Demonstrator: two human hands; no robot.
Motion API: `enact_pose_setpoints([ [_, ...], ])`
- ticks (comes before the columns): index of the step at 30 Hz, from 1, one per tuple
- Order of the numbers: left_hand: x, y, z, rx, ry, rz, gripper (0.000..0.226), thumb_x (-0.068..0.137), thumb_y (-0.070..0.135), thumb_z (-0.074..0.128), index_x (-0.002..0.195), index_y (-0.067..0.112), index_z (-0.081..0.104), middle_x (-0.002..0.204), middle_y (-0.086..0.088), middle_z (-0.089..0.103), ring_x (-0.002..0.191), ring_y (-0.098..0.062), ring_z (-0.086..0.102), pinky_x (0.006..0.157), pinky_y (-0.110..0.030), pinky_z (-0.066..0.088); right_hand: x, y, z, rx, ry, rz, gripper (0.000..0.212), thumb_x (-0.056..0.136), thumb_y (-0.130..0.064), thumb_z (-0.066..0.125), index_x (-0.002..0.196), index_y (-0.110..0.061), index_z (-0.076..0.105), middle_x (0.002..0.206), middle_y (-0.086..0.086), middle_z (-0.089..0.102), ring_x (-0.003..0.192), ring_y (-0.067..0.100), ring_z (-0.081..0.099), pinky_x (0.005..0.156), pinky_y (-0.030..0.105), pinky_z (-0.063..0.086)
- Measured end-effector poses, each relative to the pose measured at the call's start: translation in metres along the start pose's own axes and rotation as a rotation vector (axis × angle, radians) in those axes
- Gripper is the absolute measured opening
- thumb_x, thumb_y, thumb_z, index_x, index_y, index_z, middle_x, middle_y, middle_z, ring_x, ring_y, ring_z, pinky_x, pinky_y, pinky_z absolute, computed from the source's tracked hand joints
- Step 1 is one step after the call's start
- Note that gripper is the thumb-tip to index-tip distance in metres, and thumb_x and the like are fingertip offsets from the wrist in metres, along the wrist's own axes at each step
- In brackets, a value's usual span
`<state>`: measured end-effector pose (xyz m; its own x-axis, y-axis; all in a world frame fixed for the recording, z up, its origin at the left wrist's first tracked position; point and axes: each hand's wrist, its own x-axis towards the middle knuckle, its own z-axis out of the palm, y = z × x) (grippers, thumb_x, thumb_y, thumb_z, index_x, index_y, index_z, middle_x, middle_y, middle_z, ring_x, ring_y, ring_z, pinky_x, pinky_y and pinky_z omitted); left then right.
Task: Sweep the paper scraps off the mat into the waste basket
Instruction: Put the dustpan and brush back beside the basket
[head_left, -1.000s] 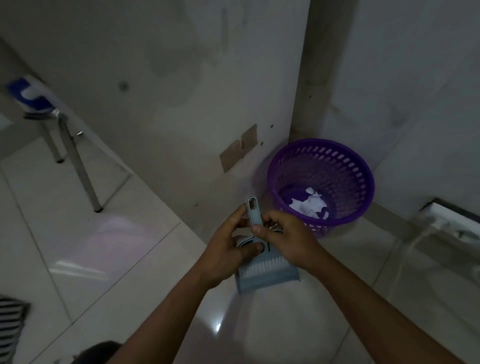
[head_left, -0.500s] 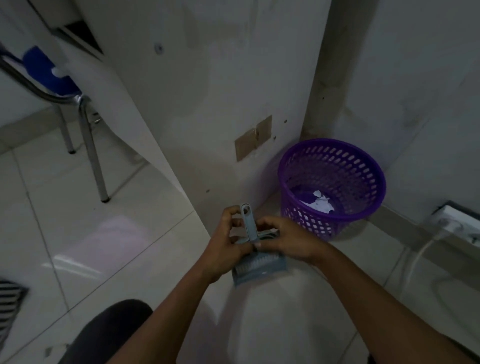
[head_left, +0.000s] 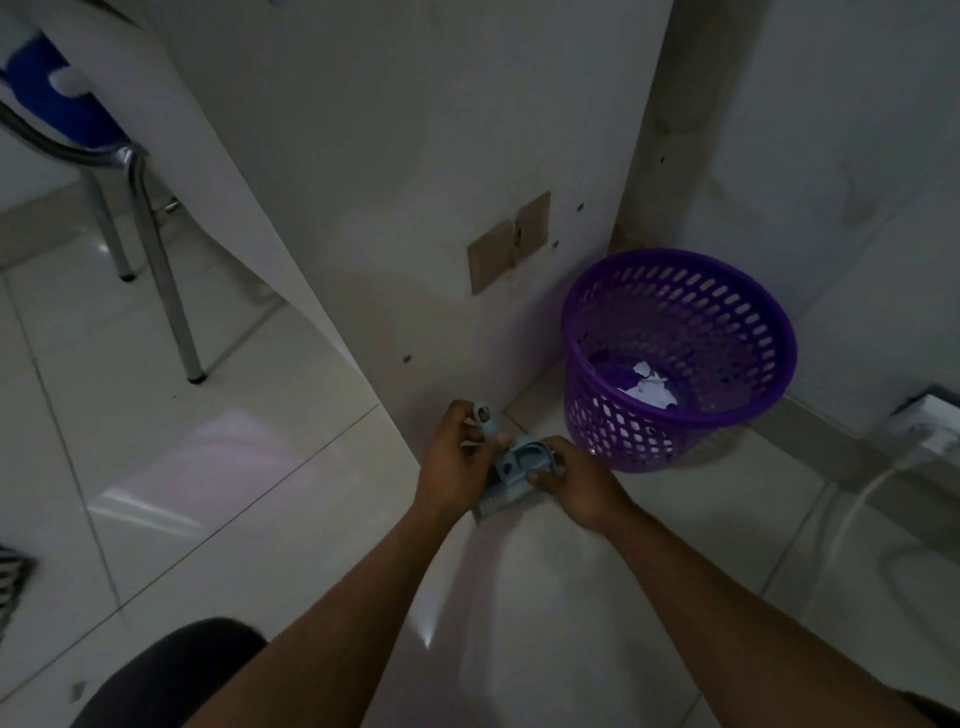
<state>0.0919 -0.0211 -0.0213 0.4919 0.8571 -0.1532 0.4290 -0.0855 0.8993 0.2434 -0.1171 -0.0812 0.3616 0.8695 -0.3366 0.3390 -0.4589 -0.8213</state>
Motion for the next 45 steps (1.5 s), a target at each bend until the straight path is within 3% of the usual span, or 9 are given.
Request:
enact_pose_setpoints([
  [4,0.013,-0.023,0.011,-0.071,0.093,-0.083,0.024,0.089,0.015,0.074,0.105,0.011,0.057,0.087,-0.009,0.07,0.081,-0.018,0.07,0.078,-0.034,0.06,0.02,0.026,0.02,-0.029,0.135,0.018,0.016,0.095,-0.017,0.062,0.109,-0.021,0.066,0.101,0.003,0.072,0.096,0.024,0.068,0.083,0.04,0.056],
  [7,0.022,-0.044,0.015,-0.081,0.152,-0.136,0.022,0.09,0.016,0.072,0.104,0.022,0.056,0.085,0.007,0.068,0.079,-0.01,0.067,0.081,-0.031,0.058,0.038,0.03,0.031,-0.018,0.125,0.049,0.021,0.098,-0.016,0.058,0.117,-0.014,0.067,0.11,0.008,0.072,0.102,0.025,0.066,0.089,0.037,0.053],
  [16,0.014,-0.09,0.014,0.13,0.172,-0.116,0.046,0.095,0.013,0.065,0.139,0.016,0.052,0.133,-0.001,0.061,0.115,-0.011,0.055,0.098,-0.025,0.046,0.065,0.036,0.047,-0.002,0.15,0.055,0.025,0.101,-0.017,0.051,0.121,-0.014,0.065,0.106,0.006,0.069,0.094,0.019,0.06,0.068,0.021,0.038],
  [22,0.009,-0.091,0.011,0.182,0.161,-0.14,0.047,0.095,0.006,0.063,0.139,0.015,0.05,0.138,-0.004,0.058,0.125,-0.021,0.055,0.1,-0.026,0.045,0.069,0.028,0.049,0.031,0.114,0.041,0.026,0.1,-0.017,0.054,0.125,-0.018,0.062,0.111,0.005,0.07,0.097,0.017,0.061,0.073,0.022,0.041],
  [29,0.006,-0.091,0.012,0.217,0.145,-0.145,0.044,0.095,0.004,0.06,0.137,0.01,0.052,0.136,-0.007,0.058,0.121,-0.026,0.058,0.101,-0.034,0.051,0.065,0.023,0.052,0.06,0.102,0.075,0.041,0.099,-0.009,0.055,0.139,-0.018,0.052,0.129,0.006,0.063,0.117,0.022,0.06,0.087,0.023,0.044],
  [33,0.006,-0.09,0.012,0.259,0.137,-0.159,0.046,0.093,0.007,0.064,0.137,0.011,0.051,0.136,-0.007,0.059,0.123,-0.024,0.056,0.103,-0.037,0.05,0.058,0.026,0.052,0.004,0.111,0.094,0.054,0.098,-0.009,0.056,0.147,-0.023,0.04,0.144,0.011,0.049,0.131,0.031,0.048,0.105,0.036,0.042],
  [40,0.001,-0.081,-0.016,0.379,0.033,-0.185,0.052,0.091,0.016,0.068,0.139,0.013,0.048,0.136,-0.008,0.057,0.122,-0.023,0.054,0.1,-0.027,0.043,0.031,0.012,0.06,-0.464,0.223,0.019,0.061,0.085,-0.014,0.069,0.138,-0.022,0.04,0.137,0.01,0.044,0.121,0.035,0.045,0.096,0.049,0.045],
  [43,0.004,-0.069,-0.043,0.455,-0.062,-0.202,0.048,0.093,0.019,0.066,0.137,0.016,0.05,0.138,-0.008,0.055,0.127,-0.023,0.051,0.1,-0.024,0.038,0.031,0.002,0.043,-0.63,0.251,-0.088,0.045,0.082,-0.017,0.07,0.122,-0.018,0.049,0.118,0.011,0.054,0.107,0.035,0.053,0.083,0.045,0.05],
  [45,0.007,-0.059,-0.063,0.525,-0.125,-0.206,0.043,0.094,0.022,0.065,0.135,0.018,0.053,0.139,-0.007,0.055,0.127,-0.023,0.051,0.102,-0.028,0.039,0.039,-0.002,0.022,-0.622,0.076,-0.211,0.027,0.084,-0.017,0.064,0.107,-0.022,0.051,0.1,0.005,0.06,0.09,0.03,0.06,0.073,0.041,0.053],
])
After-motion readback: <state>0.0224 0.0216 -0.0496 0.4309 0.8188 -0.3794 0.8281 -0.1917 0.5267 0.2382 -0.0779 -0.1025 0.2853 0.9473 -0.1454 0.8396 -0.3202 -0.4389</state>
